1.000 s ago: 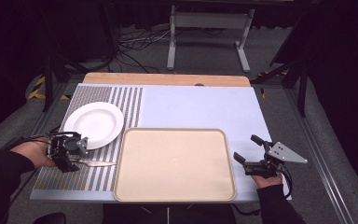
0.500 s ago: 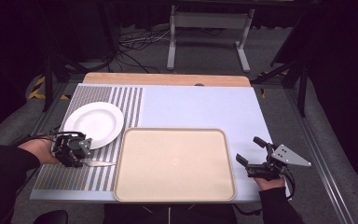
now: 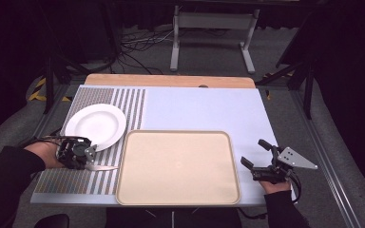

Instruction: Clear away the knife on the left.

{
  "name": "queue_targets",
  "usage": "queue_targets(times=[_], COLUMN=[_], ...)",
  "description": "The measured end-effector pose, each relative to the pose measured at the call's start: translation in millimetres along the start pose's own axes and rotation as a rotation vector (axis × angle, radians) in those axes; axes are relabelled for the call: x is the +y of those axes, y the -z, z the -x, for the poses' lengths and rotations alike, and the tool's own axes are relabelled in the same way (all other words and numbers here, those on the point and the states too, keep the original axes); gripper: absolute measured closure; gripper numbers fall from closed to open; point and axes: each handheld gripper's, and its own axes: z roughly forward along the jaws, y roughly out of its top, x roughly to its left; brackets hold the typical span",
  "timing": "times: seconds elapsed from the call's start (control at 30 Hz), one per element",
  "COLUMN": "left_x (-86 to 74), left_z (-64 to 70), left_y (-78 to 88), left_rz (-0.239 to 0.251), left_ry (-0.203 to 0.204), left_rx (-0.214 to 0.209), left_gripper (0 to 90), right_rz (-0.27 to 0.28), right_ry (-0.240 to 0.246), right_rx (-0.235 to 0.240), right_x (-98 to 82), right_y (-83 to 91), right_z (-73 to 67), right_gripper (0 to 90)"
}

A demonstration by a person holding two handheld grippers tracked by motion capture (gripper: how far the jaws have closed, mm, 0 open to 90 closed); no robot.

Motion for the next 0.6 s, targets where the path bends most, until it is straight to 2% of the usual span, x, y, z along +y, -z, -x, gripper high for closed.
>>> queue_targets(times=[0.1, 0.23, 0.27, 0.37, 0.5, 0.57, 0.6], left_x=[-0.7, -1.1, -1.3, -3.7, -3.1, -1.8, -0.4], left_z=[0.5, -1.0, -0.5, -0.5, -0.3, -1.3, -2.1], left_y=[0.4, -1.0, 0.2, -0.7, 0.1, -0.6, 0.6], left_rz=[-0.001, 0.017, 0.004, 0.030, 0.018, 0.018, -0.002], left_ry=[0.010, 0.004, 0.010, 0.021, 0.032, 0.037, 0.041], left_rx=[-0.003, -0.011, -0.009, -0.014, -0.007, -0.022, -0.019], left_gripper=[80.0, 80.1, 80.1, 80.1, 80.1, 80.1, 80.0], right_rz=[0.000, 0.000, 0.000, -0.001, -0.004, -0.007, -0.008], right_ry=[0.000, -0.007, -0.004, -0.007, -0.006, -0.005, -0.005], right_rx=[0.002, 0.006, 0.005, 0.004, 0.005, 0.004, 0.004], right_x=[0.0, -0.3, -0.2, -0.3, -0.2, -0.4, -0.5], right_y=[0.2, 0.3, 0.4, -0.2, -0.8, -0.8, -0.9], right_z=[0.3, 1.4, 1.3, 0.9, 0.5, 0.6, 0.7], right_gripper=[1.8, 1.7, 1.7, 1.7, 1.7, 1.7, 1.7])
